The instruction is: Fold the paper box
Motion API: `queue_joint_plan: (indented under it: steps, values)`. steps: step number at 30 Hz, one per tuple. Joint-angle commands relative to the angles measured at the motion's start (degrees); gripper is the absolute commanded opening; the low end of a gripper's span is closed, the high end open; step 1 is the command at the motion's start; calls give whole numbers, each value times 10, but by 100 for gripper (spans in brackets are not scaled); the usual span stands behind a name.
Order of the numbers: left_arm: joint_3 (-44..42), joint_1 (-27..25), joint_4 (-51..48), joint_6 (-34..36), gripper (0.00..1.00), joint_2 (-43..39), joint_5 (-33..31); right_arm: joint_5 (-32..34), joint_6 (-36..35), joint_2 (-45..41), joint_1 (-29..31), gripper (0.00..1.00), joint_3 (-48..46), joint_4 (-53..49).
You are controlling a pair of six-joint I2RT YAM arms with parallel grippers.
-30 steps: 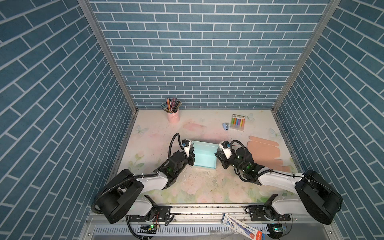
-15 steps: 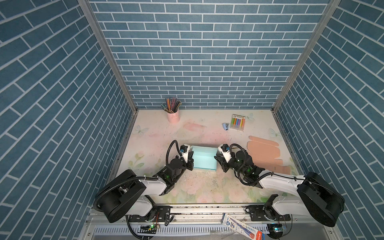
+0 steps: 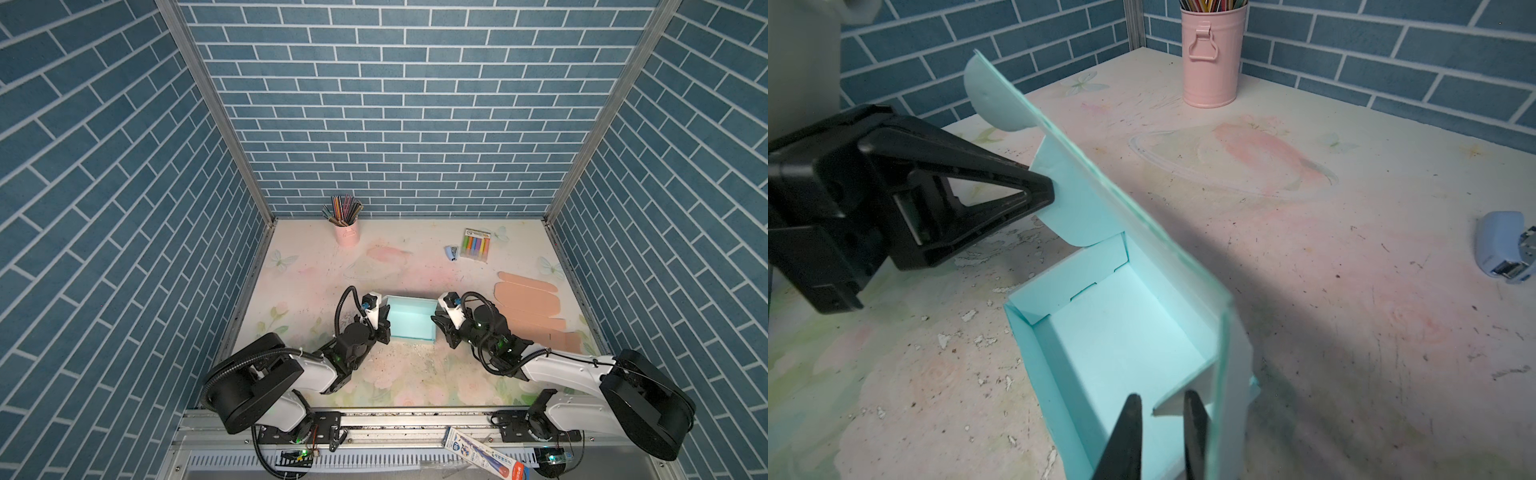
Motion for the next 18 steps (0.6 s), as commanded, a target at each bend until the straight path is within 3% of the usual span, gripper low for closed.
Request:
queue_joint_plan:
  steps: [1,18]
  values:
    - [-7,-28,-7,-6,5,12,5,-7,-21,-16,6,20,-6,2]
    - [-25,-51,25,-32,5,48,-28,28,-3,-80,6,19,-44,-20]
